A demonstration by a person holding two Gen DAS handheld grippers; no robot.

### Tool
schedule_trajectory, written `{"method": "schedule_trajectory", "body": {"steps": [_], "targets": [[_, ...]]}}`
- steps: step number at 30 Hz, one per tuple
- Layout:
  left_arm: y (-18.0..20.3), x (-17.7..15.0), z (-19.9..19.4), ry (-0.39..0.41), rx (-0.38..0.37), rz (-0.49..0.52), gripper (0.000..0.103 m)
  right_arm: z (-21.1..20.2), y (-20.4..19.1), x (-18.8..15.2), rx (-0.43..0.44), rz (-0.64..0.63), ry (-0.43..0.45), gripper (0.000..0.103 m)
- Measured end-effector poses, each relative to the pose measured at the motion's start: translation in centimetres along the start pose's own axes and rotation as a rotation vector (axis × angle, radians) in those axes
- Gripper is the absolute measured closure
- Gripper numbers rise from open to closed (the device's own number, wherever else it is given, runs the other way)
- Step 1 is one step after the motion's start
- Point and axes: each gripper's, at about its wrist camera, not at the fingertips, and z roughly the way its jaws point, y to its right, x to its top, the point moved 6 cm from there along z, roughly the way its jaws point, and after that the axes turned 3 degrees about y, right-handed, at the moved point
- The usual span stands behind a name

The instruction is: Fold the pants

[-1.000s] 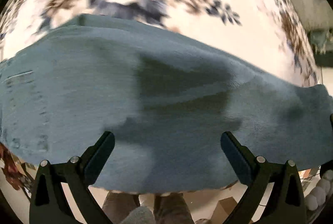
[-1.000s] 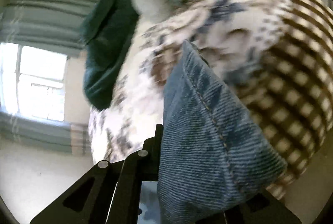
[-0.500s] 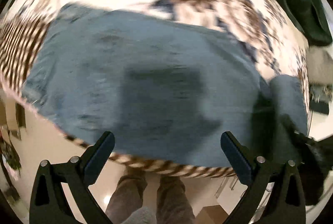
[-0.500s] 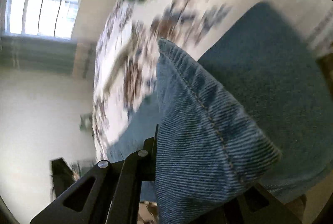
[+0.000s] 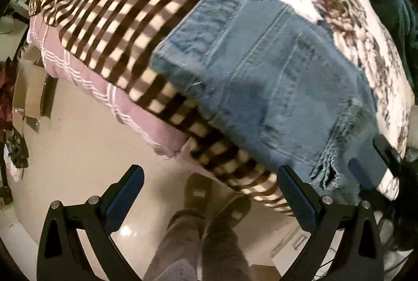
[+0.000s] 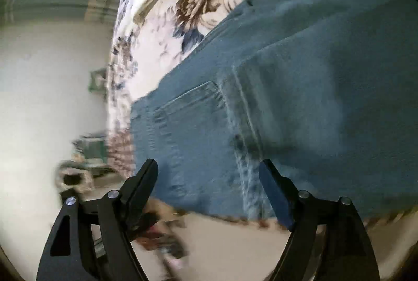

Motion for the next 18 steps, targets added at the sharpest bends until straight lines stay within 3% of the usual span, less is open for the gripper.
{"method": "schedule_trajectory", "body": {"steps": [2, 4, 6, 8, 10, 12, 14, 16, 17, 18], "targets": [[1.7, 0.2, -0.5, 0.015, -0.016, 0.028, 0.000, -2.8, 1.5, 0.3, -0.011, 0.018, 0.052, 0.012], [4.8, 0.4, -0.7, 0.027, -0.050, 0.076, 0.000, -6.1, 3.9, 0.8, -0.090, 0.032, 0.115, 0.009], [8.6, 0.6, -0.3, 0.030, -0.072, 0.130, 0.000, -9.4, 7.3, 1.3, -0.242, 0.032, 0.159, 0.008], [12.4, 0.8, 0.8, 0.030, -0.084, 0.198, 0.000, -11.6, 10.3, 1.8, -0.334, 0.043, 0.182, 0.009], [15.5, 1.3, 2.0, 0.044, -0.064, 0.267, 0.000, -13.7, 13.3, 1.8, -0.382, 0.076, 0.188, 0.008], [18.2, 2.0, 3.7, 0.043, -0.033, 0.324, 0.001, -15.1, 15.3, 1.7, -0.374, 0.118, 0.189, 0.008], [19.8, 2.5, 5.7, 0.008, -0.018, 0.342, 0.013, -15.8, 16.9, 1.8, -0.355, 0.155, 0.201, 0.008], [21.1, 3.0, 7.4, -0.017, -0.017, 0.360, 0.043, -15.9, 18.2, 1.9, -0.361, 0.176, 0.203, 0.008], [21.5, 3.1, 7.8, -0.006, 0.001, 0.379, 0.053, -15.6, 18.5, 2.0, -0.358, 0.189, 0.205, 0.008], [21.9, 3.2, 7.9, 0.018, 0.003, 0.405, 0.072, -15.6, 19.2, 1.9, -0.351, 0.210, 0.207, 0.008]]}}
